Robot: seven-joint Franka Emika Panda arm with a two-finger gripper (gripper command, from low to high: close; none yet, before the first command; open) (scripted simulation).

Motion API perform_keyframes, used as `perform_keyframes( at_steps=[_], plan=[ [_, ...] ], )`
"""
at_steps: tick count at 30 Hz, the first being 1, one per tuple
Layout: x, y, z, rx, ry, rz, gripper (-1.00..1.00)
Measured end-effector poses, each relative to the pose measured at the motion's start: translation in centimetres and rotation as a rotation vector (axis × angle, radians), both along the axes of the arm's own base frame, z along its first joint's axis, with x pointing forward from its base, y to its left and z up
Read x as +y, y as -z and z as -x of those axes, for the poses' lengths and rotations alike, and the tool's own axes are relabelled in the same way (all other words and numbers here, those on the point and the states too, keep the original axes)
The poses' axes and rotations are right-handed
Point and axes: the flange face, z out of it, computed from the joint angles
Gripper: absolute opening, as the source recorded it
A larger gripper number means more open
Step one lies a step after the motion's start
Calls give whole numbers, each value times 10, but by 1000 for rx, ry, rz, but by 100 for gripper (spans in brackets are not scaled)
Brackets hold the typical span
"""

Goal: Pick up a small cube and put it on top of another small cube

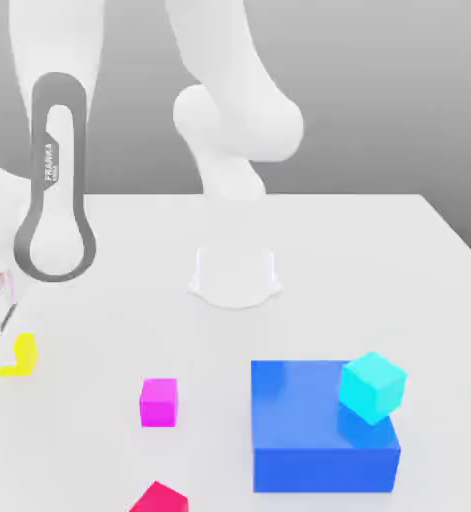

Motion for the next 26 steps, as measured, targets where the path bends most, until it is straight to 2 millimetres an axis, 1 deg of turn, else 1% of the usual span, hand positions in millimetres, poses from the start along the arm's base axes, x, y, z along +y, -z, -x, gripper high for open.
perform_keyframes(
  at_steps=[2,5,6,7,9,11,12,14,16,18,19,20,22,23,26],
  plan=[
    [-1,-16,0,0,0,0,-100],
    [-1,-47,0,-1,0,0,-100],
    [1,-56,-3,-1,-7,-1,-100],
    [8,-62,-22,-1,-45,-1,-100],
    [29,-69,-72,1,-146,-3,-100],
    [60,-76,-122,2,-254,-3,-100],
    [79,-79,-148,2,-311,-3,-100],
    [125,-87,-197,3,-426,-4,-100],
    [174,-95,-234,2,-528,-3,-100],
    [222,-102,-263,0,-619,-2,-100],
    [243,-97,-275,-1,-656,-1,-100],
    [254,-87,-280,-1,-675,-1,-100],
    [262,-61,-284,-1,-689,-1,-100],
    [263,-50,-284,-1,-692,-1,100],
    [263,-50,-284,-1,-692,-1,100]
  ],
)
